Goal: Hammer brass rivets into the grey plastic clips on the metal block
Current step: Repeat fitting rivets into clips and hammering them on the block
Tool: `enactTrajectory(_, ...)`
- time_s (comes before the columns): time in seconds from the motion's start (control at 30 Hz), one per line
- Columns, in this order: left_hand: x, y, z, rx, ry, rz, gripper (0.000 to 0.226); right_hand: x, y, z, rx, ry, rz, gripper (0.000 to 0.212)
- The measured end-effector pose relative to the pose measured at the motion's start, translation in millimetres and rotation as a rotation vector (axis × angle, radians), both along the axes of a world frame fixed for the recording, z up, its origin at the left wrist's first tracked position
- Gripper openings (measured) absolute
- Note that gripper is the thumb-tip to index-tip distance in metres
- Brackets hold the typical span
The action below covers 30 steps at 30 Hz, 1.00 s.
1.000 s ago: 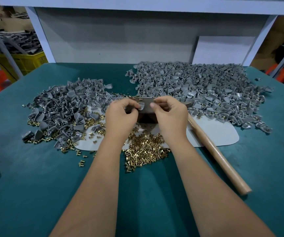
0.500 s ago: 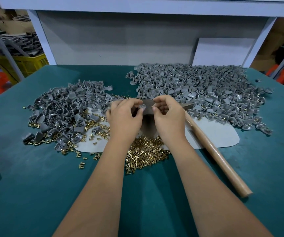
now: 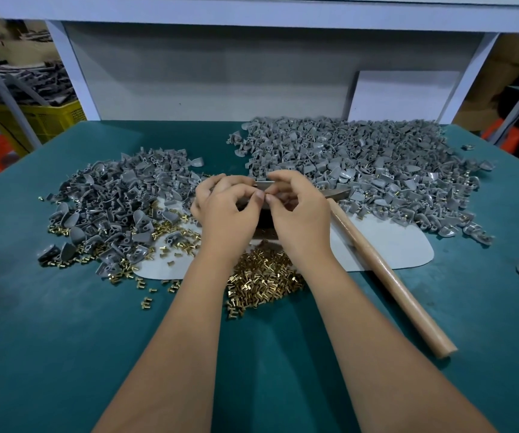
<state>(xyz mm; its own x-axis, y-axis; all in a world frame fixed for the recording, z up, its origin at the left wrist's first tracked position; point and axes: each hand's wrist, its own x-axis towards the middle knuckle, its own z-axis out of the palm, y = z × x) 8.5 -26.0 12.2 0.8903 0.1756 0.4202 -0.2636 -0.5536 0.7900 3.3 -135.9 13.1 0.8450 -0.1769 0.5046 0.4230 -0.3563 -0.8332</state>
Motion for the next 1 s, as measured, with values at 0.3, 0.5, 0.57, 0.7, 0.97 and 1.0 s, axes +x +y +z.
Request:
enactTrajectory(0.3, -1, 0, 3, -0.118, -0.013, 0.009, 0.023, -1, -3, 5, -0.016, 0.019, -0.015, 0.017)
enactTrajectory(0.5, 6, 10, -6, 0.102, 0.123, 0.148, 0.013, 4, -6, 1, -0.046, 0.087, -0.123, 0.012)
enactTrajectory(0.57, 8, 9, -8, 0.153, 0.139, 0.130, 0.014, 5, -7, 2, -0.061, 0.087, -0.139, 0.010)
enactTrajectory(0.7, 8, 9, -8, 0.154, 0.101, 0.102, 0.004, 6, -8, 2, -0.146, 0.063, -0.134, 0.009)
enactTrajectory(0.97, 3, 8, -6, 0.091, 0.076, 0.004, 0.016, 8, -7, -1, -0.395, 0.041, -0.142, 0.010)
enactTrajectory(1.0, 3, 8, -6, 0.091, 0.074, 0.007, 0.016, 9, -7, -1, -0.423, 0.040, -0.146, 0.009)
